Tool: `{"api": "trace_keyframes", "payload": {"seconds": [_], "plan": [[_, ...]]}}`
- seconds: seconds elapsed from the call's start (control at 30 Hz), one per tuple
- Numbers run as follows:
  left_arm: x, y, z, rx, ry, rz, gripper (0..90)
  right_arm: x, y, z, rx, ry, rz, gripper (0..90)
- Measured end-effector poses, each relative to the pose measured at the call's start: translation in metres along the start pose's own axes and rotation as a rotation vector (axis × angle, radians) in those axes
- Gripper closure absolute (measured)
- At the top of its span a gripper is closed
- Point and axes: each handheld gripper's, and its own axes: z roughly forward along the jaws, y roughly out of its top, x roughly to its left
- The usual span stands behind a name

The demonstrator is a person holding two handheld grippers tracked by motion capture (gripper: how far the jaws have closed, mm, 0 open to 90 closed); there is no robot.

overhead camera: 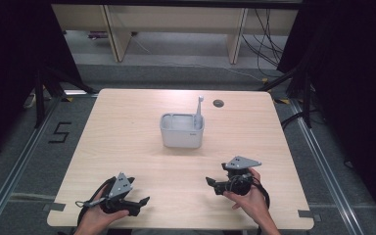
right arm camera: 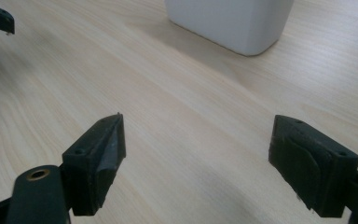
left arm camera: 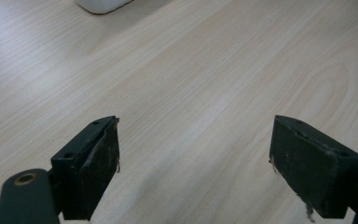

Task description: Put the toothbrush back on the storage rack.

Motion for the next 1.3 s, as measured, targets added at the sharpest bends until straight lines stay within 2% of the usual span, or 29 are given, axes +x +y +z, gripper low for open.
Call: {"api": "trace_keyframes", "payload": {"seconds": [0.1, 0.17, 0.2, 0.27, 0.33, 0.37, 0.43, 0.6, 0.63, 0.67, 0.7, 0.8, 0.83, 0.9, 0.93, 1.0, 1.1, 1.17, 1.3], "plan": [[0.0, 0.0, 0.0, -0.001, 0.001, 0.002, 15.4, 0.004, -0.004, -0.002, 0.019, -0.007, 0.019, 18.5], [0.0, 0.0, 0.0, 0.0, 0.0, 0.002, 15.4, 0.002, -0.005, -0.002, 0.009, -0.009, -0.023, 18.4], [0.0, 0.0, 0.0, -0.001, 0.004, 0.002, 15.4, 0.004, -0.006, -0.002, 0.022, -0.003, -0.002, 18.4], [0.0, 0.0, 0.0, 0.0, 0.003, 0.003, 15.4, 0.004, -0.008, -0.002, 0.02, -0.01, -0.038, 18.4], [0.0, 0.0, 0.0, -0.001, 0.002, 0.005, 15.4, 0.006, -0.009, -0.004, 0.032, -0.026, -0.041, 18.4], [0.0, 0.0, 0.0, 0.002, 0.0, 0.007, 15.4, 0.005, -0.01, -0.003, 0.025, -0.028, -0.065, 18.4], [0.0, 0.0, 0.0, 0.002, 0.003, 0.007, 15.4, 0.006, -0.011, -0.004, 0.036, -0.019, -0.05, 18.5], [0.0, 0.0, 0.0, 0.002, -0.001, 0.004, 15.4, 0.007, -0.015, -0.006, 0.047, -0.01, -0.052, 18.5], [0.0, 0.0, 0.0, 0.002, -0.001, 0.004, 15.4, 0.007, -0.016, -0.007, 0.048, -0.013, -0.068, 18.5], [0.0, 0.0, 0.0, 0.002, -0.002, 0.007, 15.4, 0.009, -0.017, -0.007, 0.05, -0.01, -0.048, 18.5], [0.0, 0.0, 0.0, 0.003, -0.001, 0.006, 15.4, 0.008, -0.017, -0.007, 0.052, -0.003, -0.069, 18.5], [0.0, 0.0, 0.0, 0.0, 0.001, 0.005, 15.4, 0.01, -0.02, -0.008, 0.07, 0.011, -0.051, 18.5], [0.0, 0.0, 0.0, 0.004, -0.001, 0.01, 15.4, 0.01, -0.021, -0.008, 0.07, 0.021, -0.068, 18.4], [0.0, 0.0, 0.0, 0.004, -0.001, 0.009, 15.4, 0.011, -0.023, -0.009, 0.079, 0.027, -0.066, 18.4], [0.0, 0.0, 0.0, 0.002, -0.001, 0.007, 15.4, 0.011, -0.024, -0.009, 0.077, 0.016, -0.076, 18.3], [0.0, 0.0, 0.0, 0.003, -0.002, 0.006, 15.4, 0.013, -0.025, -0.01, 0.086, 0.025, -0.065, 17.9], [0.0, 0.0, 0.0, 0.002, 0.0, 0.006, 15.4, 0.013, -0.028, -0.011, 0.099, 0.028, -0.078, 16.9], [0.0, 0.0, 0.0, 0.004, -0.002, 0.007, 15.4, 0.016, -0.03, -0.012, 0.101, 0.021, -0.059, 16.9], [0.0, 0.0, 0.0, 0.003, 0.003, 0.006, 15.4, 0.015, -0.033, -0.013, 0.105, 0.028, -0.077, 16.8]]}}
